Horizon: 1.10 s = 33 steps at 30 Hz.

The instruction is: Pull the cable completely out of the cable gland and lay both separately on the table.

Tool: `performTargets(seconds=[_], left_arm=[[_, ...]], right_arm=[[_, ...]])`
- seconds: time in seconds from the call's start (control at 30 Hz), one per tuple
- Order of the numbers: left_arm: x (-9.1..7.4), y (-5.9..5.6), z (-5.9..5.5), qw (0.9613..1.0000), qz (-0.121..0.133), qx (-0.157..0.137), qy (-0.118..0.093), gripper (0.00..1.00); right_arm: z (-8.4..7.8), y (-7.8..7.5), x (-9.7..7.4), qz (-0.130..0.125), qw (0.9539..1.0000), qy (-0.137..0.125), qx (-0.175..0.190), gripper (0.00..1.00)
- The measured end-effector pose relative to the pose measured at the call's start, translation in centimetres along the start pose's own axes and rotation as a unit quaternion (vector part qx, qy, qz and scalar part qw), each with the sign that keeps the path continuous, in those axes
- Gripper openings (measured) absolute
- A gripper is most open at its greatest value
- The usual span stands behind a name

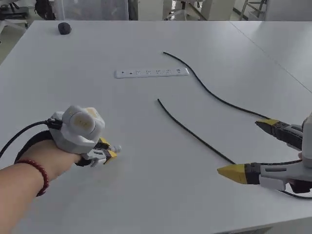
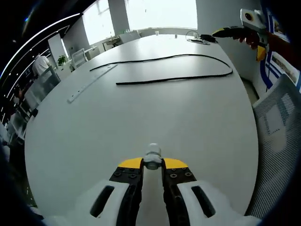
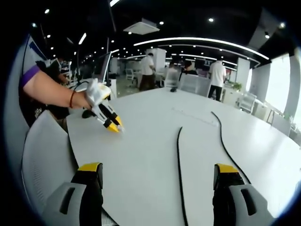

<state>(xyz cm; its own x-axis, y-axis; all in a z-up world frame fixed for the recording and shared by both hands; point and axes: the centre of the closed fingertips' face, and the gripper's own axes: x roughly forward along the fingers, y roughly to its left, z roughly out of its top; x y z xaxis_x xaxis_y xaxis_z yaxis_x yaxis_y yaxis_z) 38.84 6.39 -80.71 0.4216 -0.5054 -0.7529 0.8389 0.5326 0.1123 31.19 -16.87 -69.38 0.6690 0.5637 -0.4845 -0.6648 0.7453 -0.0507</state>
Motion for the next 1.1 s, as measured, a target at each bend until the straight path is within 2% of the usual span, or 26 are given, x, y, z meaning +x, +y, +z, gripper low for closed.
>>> performTargets(seconds=[0.1, 0.17, 0.2, 0.23, 0.3, 0.4, 0.43, 0.57, 0.77, 0.87, 1.0, 1.1], left_arm=[[0.9, 0.1, -0.8, 0.9999, 0.000, -0.009, 0.014, 0.16], [1.5, 0.0, -1.2, 0.9995, -0.007, -0.027, 0.015, 0.16], [1.6, 0.1, -0.6, 0.9990, 0.000, -0.044, -0.010, 0.16], [1.5, 0.1, -1.2, 0.9993, -0.004, -0.037, 0.008, 0.16], [1.3, -0.3, -0.9, 0.9990, -0.007, -0.044, 0.003, 0.16], [1.2, 0.0, -1.0, 0.9991, 0.000, -0.041, 0.003, 0.17], [0.9, 0.2, -0.8, 0.9991, 0.002, -0.041, -0.005, 0.17], [0.5, 0.3, -0.3, 0.9988, 0.001, -0.046, -0.015, 0.17], [0.4, 0.6, -0.1, 0.9988, 0.007, -0.046, -0.017, 0.29], [0.2, 0.5, -0.1, 0.9988, 0.005, -0.045, -0.020, 0.26], [-0.5, 0.5, -0.1, 0.9985, 0.007, -0.047, -0.027, 0.26], [-1.6, 0.3, 0.3, 0.9974, 0.008, -0.056, -0.044, 0.30]], right_arm=[[-0.5, -0.1, 0.0, -0.001, 1.0000, 0.005, 0.005, 0.99], [-0.6, -0.1, 0.1, -0.001, 1.0000, 0.007, 0.002, 0.99], [-0.7, -0.2, 0.1, -0.001, 0.9999, 0.011, 0.002, 0.99], [-0.5, -0.3, 0.1, -0.003, 1.0000, 0.008, 0.002, 0.99], [-0.5, -0.3, 0.1, -0.002, 1.0000, 0.007, 0.003, 0.99], [-0.5, -0.2, 0.3, 0.001, 1.0000, 0.008, 0.004, 0.99], [-0.5, -0.3, 0.4, -0.001, 1.0000, 0.008, 0.002, 0.99], [-0.6, -0.2, 0.6, 0.002, 1.0000, 0.010, 0.002, 0.99], [-0.6, -0.2, 0.7, 0.003, 1.0000, 0.009, 0.001, 0.99], [-0.5, -0.2, 0.7, 0.003, 1.0000, 0.008, 0.001, 0.99], [-0.7, 0.0, 0.7, 0.007, 0.9999, 0.009, 0.003, 0.99], [-0.8, 0.0, 0.6, 0.008, 0.9999, 0.011, 0.001, 0.99]])
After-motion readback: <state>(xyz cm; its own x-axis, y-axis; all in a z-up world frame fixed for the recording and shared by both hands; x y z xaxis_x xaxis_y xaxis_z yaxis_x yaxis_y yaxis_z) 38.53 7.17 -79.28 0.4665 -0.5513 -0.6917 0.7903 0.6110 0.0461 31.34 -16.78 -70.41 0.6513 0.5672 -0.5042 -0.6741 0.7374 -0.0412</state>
